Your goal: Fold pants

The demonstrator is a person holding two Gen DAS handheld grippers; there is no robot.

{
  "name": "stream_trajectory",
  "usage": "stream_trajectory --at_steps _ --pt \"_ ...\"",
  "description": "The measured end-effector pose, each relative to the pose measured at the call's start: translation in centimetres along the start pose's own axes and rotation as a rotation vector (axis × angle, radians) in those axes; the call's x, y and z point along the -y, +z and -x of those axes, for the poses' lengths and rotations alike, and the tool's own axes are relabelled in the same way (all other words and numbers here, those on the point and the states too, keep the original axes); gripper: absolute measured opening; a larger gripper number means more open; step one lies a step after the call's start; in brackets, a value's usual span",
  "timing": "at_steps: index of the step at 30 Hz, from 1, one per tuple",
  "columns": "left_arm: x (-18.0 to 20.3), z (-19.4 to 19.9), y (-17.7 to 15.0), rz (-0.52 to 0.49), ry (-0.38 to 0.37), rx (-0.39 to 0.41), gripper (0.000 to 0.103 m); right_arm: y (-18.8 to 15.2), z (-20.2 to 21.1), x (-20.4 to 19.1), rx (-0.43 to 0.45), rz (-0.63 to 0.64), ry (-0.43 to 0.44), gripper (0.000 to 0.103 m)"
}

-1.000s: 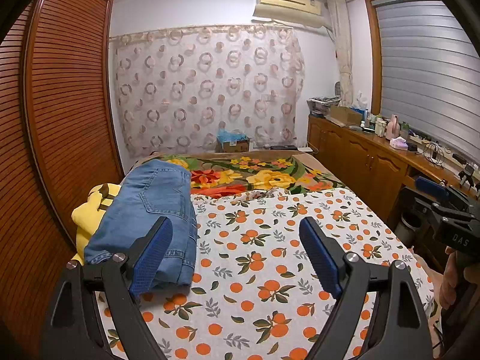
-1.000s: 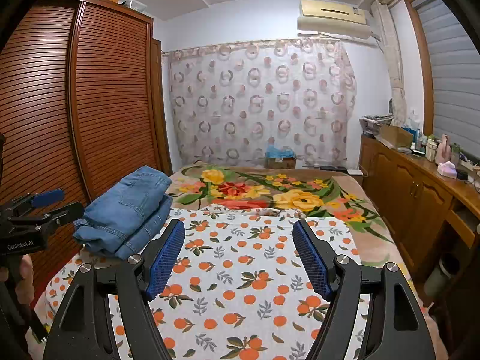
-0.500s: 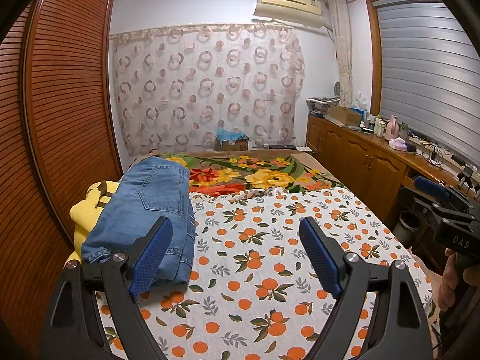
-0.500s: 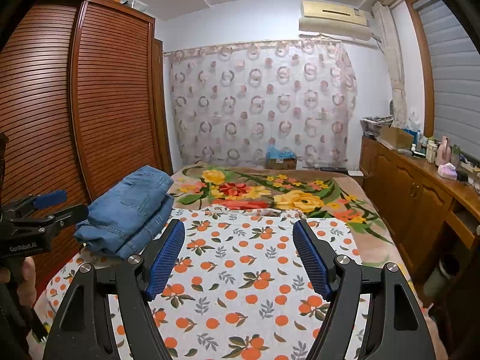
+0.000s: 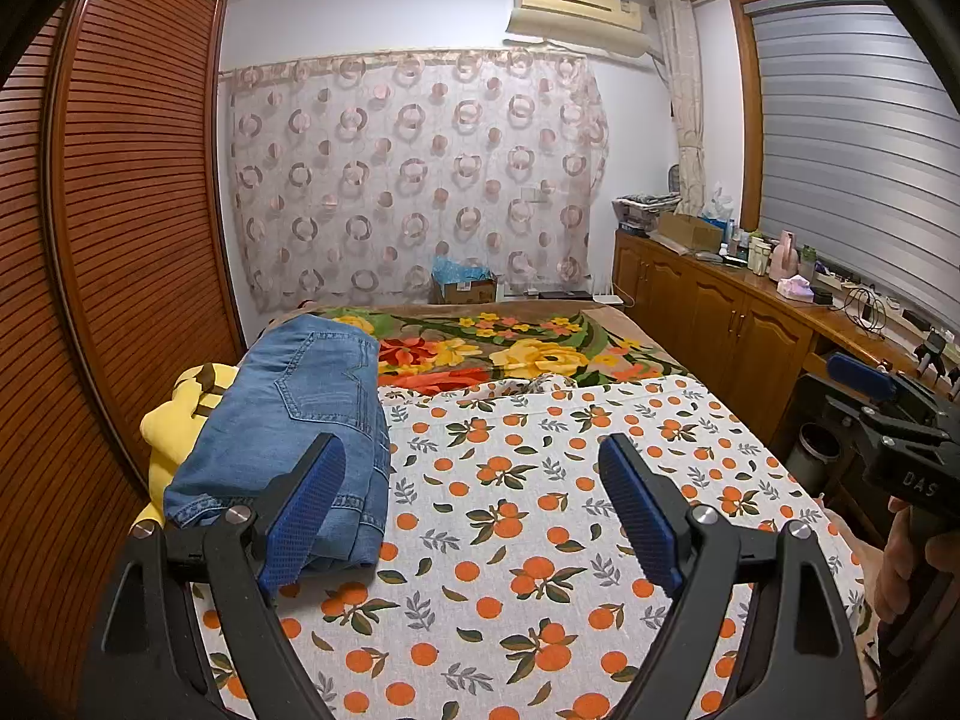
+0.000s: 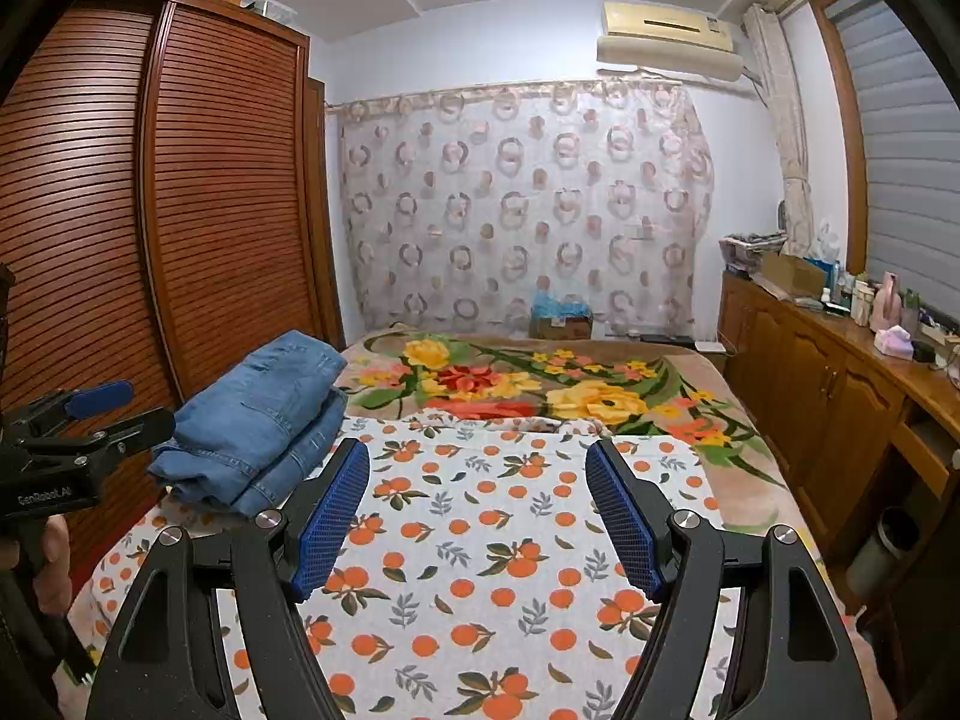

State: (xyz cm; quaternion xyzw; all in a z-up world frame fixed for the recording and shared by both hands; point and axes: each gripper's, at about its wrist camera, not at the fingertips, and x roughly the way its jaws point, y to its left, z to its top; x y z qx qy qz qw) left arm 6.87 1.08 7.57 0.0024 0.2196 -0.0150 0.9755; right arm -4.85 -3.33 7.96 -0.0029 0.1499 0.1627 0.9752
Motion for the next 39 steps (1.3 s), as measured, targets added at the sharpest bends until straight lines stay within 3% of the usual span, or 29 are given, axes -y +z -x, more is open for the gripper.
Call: stream_trajectory --at_steps 39 --pt "-0.09 0.01 -0.03 0.004 -0.001 0.000 0.087 -0.01 0.02 0.34 0.003 0.000 0.002 0.077"
